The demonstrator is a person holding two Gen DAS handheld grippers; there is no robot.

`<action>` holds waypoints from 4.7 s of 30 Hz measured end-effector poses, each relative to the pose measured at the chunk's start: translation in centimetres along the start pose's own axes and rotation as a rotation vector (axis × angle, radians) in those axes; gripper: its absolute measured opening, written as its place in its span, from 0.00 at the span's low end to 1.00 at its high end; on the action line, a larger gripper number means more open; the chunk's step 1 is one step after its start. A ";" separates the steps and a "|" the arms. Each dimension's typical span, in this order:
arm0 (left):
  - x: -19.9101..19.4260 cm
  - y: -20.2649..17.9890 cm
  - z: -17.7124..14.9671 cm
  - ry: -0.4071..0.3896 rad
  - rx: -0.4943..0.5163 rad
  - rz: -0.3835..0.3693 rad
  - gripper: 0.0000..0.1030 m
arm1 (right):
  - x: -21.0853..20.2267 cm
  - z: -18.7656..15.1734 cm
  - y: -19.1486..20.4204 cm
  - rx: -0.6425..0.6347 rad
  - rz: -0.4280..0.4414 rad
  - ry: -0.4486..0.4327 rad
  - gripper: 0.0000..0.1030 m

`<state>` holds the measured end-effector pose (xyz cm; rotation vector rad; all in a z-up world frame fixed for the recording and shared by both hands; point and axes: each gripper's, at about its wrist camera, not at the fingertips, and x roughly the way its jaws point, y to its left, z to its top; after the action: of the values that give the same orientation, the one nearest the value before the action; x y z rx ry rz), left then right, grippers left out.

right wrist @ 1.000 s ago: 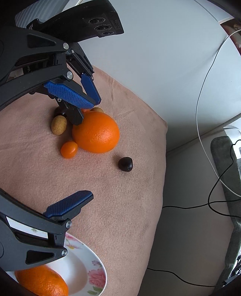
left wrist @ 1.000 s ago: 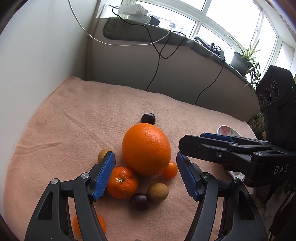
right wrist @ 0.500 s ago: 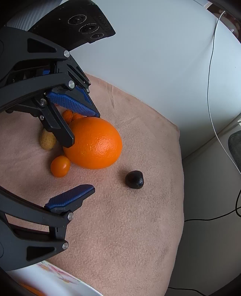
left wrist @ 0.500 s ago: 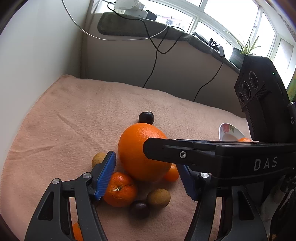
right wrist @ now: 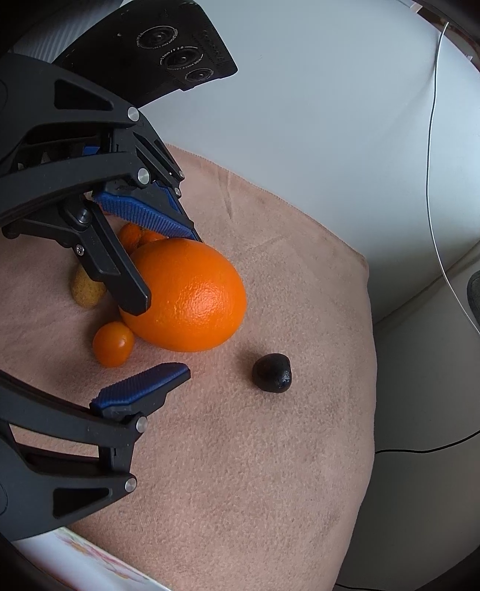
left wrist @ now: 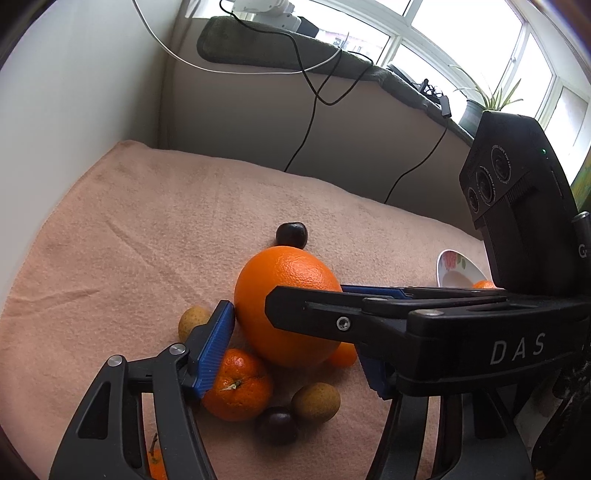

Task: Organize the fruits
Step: 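Close the right gripper around the large orange and lift it, then carry the held orange with the right gripper to the plate beside the first orange, then lower the orange onto the plate and open the right gripper, then withdraw the right tool from the plate toward the remaining small fruits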

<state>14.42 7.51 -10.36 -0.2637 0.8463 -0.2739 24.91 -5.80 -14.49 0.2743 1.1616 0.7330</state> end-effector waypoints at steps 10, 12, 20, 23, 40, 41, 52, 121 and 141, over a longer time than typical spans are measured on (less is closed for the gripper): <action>0.2 0.1 0.2 0.024 -0.011 -0.005 0.61 | 0.0 -0.1 0.1 -0.003 0.012 0.005 0.66; 0.4 0.1 0.5 0.032 -0.019 -0.006 0.61 | 0.0 -0.2 0.2 -0.006 0.011 0.004 0.66; 1.3 0.1 1.0 0.048 -0.013 -0.004 0.64 | 0.0 -0.3 0.1 -0.007 0.012 0.003 0.66; 1.5 0.0 1.1 0.051 -0.010 -0.001 0.64 | -0.1 -0.4 0.1 -0.010 0.013 0.001 0.65; 0.7 -1.7 1.2 -0.011 0.049 0.038 0.64 | -2.1 -1.3 1.5 -0.038 -0.013 -0.062 0.65; 0.5 -2.0 1.2 -0.017 0.057 0.040 0.64 | -2.5 -1.4 1.6 -0.041 -0.014 -0.067 0.65; -0.5 -5.4 1.4 -0.056 0.099 0.005 0.64 | -7.1 -2.6 1.1 -0.036 -0.047 -0.130 0.65; 1.9 -17.0 -3.7 0.048 0.228 -0.153 0.63 | -23.4 -10.0 -7.2 0.067 -0.268 -0.371 0.60; -1.0 -17.1 -3.9 -0.024 0.259 -0.070 0.64 | -24.3 -12.4 -6.4 0.036 -0.314 -0.419 0.80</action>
<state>8.55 -8.54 -6.40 -0.0543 0.7699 -0.4406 11.27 -28.36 -5.17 0.2528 0.7933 0.3547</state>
